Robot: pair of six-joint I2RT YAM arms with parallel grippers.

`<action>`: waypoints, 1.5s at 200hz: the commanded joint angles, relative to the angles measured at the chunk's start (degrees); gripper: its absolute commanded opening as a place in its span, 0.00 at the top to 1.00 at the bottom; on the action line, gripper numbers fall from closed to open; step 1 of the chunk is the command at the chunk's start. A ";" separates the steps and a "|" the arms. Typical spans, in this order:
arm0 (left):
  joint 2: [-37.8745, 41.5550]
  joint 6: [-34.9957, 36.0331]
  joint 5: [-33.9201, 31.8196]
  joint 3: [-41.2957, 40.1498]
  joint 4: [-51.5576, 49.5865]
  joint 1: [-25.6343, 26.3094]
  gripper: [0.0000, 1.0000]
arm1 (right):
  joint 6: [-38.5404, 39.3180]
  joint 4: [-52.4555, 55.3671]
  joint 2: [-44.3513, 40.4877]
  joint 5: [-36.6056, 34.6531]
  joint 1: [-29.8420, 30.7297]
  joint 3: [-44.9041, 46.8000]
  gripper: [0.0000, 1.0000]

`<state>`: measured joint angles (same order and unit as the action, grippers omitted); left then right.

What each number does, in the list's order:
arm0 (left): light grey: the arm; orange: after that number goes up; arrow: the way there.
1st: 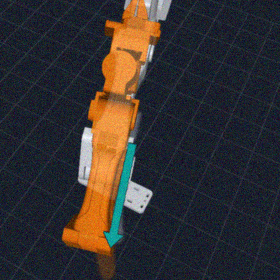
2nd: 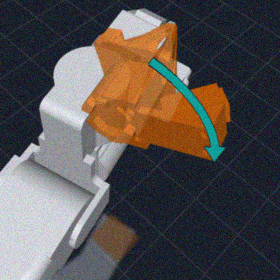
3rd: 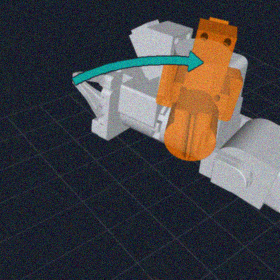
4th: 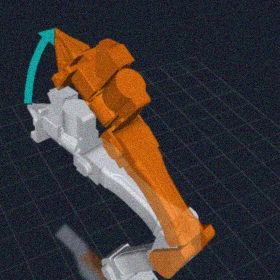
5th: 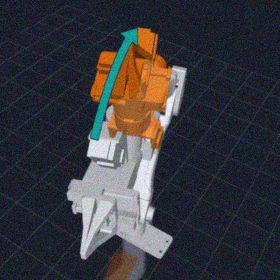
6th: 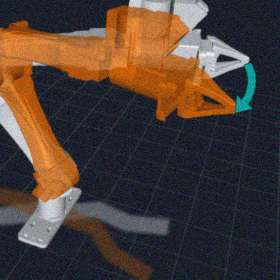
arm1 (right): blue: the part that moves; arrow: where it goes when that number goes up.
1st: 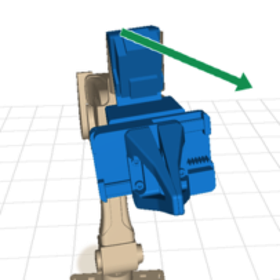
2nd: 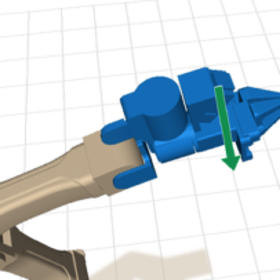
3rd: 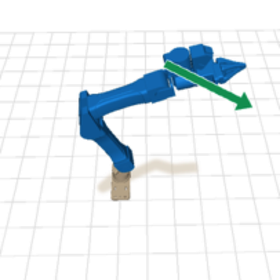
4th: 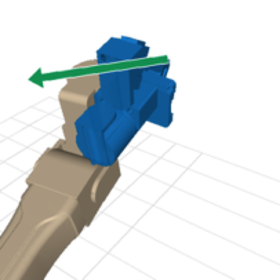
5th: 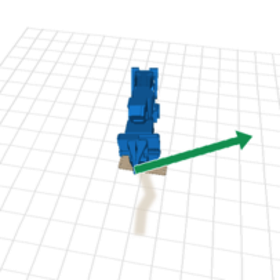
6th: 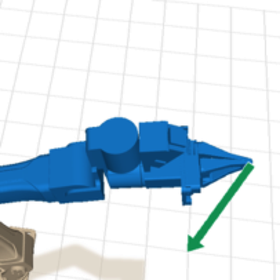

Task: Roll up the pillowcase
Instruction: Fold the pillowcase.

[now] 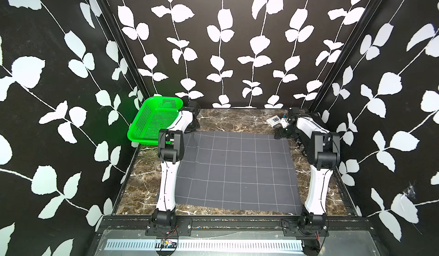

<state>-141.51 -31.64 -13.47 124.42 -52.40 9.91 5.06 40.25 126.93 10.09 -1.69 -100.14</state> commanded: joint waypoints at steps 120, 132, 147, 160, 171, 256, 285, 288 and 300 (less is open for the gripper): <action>2.73 1.58 1.07 0.87 -1.91 -0.60 1.00 | 1.25 6.10 7.45 -0.60 -0.76 -8.94 0.46; 2.73 1.58 1.15 1.04 -1.88 -0.59 1.00 | 1.00 6.17 7.07 0.82 -0.72 -8.62 0.54; 2.74 1.27 1.26 1.16 -1.89 -0.63 1.00 | 0.75 4.97 6.20 1.39 -0.76 -7.23 0.65; 2.73 1.31 1.43 1.43 -1.91 -0.60 1.00 | 0.74 4.49 5.70 1.65 -0.75 -6.49 0.76; 2.73 1.30 1.42 1.77 -1.96 -0.61 1.00 | 1.06 4.32 5.35 2.16 -0.77 -6.34 0.83; 7.55 0.89 0.56 2.85 -2.79 0.02 1.00 | 5.74 -1.39 -8.17 2.45 -0.85 0.18 1.00; 11.77 0.21 -0.14 0.80 -1.75 0.94 1.00 | 7.50 -3.82 -15.44 2.40 -1.98 4.53 1.00; 12.19 0.18 -0.22 0.76 -1.70 0.98 1.00 | 7.51 -4.23 -16.11 2.44 -2.19 5.02 1.00; 13.15 0.23 -0.76 1.11 -1.43 1.12 1.00 | 7.51 -5.15 -18.83 3.41 -3.51 5.84 1.00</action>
<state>-136.18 -30.89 -12.60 125.62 -53.82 10.44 10.90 38.76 113.89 12.75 -2.92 -97.25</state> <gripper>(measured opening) 0.048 0.033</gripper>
